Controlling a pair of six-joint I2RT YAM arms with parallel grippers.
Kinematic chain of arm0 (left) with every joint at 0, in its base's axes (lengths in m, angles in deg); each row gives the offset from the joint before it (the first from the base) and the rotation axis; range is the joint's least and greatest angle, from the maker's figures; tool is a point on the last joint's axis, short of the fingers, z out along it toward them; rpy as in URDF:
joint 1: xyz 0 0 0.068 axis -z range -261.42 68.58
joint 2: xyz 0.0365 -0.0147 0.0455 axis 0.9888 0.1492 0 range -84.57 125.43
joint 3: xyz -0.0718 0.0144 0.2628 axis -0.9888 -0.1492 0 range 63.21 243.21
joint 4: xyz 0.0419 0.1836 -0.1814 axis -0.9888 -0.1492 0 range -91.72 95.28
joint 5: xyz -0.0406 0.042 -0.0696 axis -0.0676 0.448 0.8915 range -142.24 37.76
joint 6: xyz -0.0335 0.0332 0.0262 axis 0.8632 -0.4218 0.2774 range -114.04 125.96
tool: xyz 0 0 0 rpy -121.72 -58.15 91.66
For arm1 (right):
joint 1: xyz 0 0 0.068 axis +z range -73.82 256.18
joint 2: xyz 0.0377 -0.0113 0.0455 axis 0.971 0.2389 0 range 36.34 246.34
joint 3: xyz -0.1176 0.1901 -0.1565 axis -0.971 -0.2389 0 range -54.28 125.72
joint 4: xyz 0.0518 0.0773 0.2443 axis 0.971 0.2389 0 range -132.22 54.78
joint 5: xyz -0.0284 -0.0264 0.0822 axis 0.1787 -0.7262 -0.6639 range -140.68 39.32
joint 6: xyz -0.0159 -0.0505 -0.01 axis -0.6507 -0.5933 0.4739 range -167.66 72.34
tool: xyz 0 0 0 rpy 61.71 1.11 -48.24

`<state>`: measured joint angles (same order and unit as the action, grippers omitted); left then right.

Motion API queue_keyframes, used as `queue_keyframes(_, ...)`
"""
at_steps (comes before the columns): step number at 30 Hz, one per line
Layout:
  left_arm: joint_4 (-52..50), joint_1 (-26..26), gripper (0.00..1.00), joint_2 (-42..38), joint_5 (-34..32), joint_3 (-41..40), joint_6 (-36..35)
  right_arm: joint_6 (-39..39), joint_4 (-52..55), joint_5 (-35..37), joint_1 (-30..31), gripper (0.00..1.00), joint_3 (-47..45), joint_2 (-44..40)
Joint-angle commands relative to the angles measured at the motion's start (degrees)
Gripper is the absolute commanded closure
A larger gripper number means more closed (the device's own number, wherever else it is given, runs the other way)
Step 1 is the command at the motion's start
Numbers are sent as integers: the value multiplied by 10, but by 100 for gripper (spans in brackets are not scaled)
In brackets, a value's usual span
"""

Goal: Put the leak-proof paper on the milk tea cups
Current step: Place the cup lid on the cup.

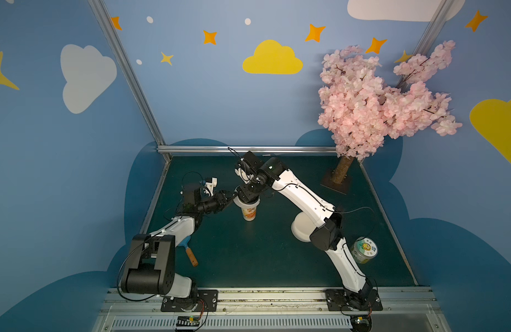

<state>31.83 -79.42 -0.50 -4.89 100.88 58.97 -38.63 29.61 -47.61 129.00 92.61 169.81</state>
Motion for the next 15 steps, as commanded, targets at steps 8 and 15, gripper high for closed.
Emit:
queue_keyframes(8,29,2,56,16,13,11,8,0,18,3,2,26,4,31)
queue_keyframes(15,23,1,56,14,14,12,4,0,6,-12,2,21,4,12)
